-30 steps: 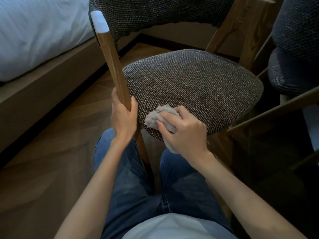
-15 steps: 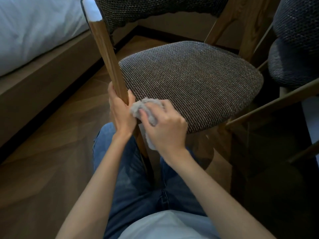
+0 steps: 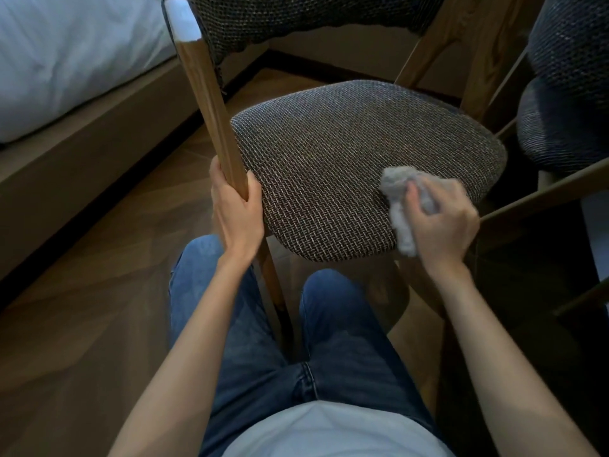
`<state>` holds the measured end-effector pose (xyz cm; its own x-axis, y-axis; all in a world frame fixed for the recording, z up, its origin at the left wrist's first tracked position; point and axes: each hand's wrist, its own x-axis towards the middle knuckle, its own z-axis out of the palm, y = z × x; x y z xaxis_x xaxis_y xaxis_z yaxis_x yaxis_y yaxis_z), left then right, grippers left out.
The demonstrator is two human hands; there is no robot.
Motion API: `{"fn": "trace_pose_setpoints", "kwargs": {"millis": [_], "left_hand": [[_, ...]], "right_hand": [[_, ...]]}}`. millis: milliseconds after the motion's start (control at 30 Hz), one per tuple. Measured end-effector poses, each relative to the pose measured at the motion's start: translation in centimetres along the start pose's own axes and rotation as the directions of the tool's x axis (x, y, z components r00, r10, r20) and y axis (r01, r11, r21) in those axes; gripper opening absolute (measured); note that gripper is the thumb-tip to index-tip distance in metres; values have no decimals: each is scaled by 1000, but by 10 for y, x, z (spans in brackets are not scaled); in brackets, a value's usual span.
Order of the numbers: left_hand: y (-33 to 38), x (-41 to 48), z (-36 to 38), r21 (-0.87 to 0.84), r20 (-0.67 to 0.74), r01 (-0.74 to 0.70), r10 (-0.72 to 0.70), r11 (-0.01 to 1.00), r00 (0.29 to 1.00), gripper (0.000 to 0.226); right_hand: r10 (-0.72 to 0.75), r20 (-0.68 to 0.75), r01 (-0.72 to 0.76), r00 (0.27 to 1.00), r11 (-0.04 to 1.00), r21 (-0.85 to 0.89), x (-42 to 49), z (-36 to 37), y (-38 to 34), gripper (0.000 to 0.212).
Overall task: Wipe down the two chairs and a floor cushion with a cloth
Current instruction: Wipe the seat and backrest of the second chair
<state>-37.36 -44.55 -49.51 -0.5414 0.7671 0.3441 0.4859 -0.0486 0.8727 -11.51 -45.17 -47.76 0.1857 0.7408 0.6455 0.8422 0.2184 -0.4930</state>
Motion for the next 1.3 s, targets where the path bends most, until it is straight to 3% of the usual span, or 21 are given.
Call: {"fn": "trace_pose_setpoints", "kwargs": {"millis": [200,367,567,733,900,1000,1100,1200,1300], "left_hand": [[-1,1,-1,-4,7,0,0,1000,1000,51],[-1,0,-1,1,4,11,-11,1000,1000,52],[-1,1,-3,-26,33,1,0,1000,999,54],[2,5,-12,-28,75,-11,13,1000,997,60],[22,18,-30,-64,-42,-164,161,984,986,80],[42,35,-46,42,-145,-322,325,946,935,79],[69,47,-53,271,-158,-520,570,810,806,64],[96,50,-41,432,-32,-674,757,599,653,42],[112,52,-17,462,106,-740,798,489,594,31]], "right_hand": [[325,-79,-321,943,946,53,33,2,13,38],[90,25,-90,996,996,4,-11,13,-45,30],[-104,177,97,979,994,49,-4,25,-78,30],[-165,289,149,943,986,77,36,63,-85,35],[-136,370,117,919,990,73,73,119,-93,39],[-120,402,105,908,993,59,87,141,-96,40],[-60,458,8,887,993,116,101,150,-98,39],[140,479,-268,866,940,211,123,150,-95,39],[292,494,-473,819,832,292,154,145,-86,42]]}}
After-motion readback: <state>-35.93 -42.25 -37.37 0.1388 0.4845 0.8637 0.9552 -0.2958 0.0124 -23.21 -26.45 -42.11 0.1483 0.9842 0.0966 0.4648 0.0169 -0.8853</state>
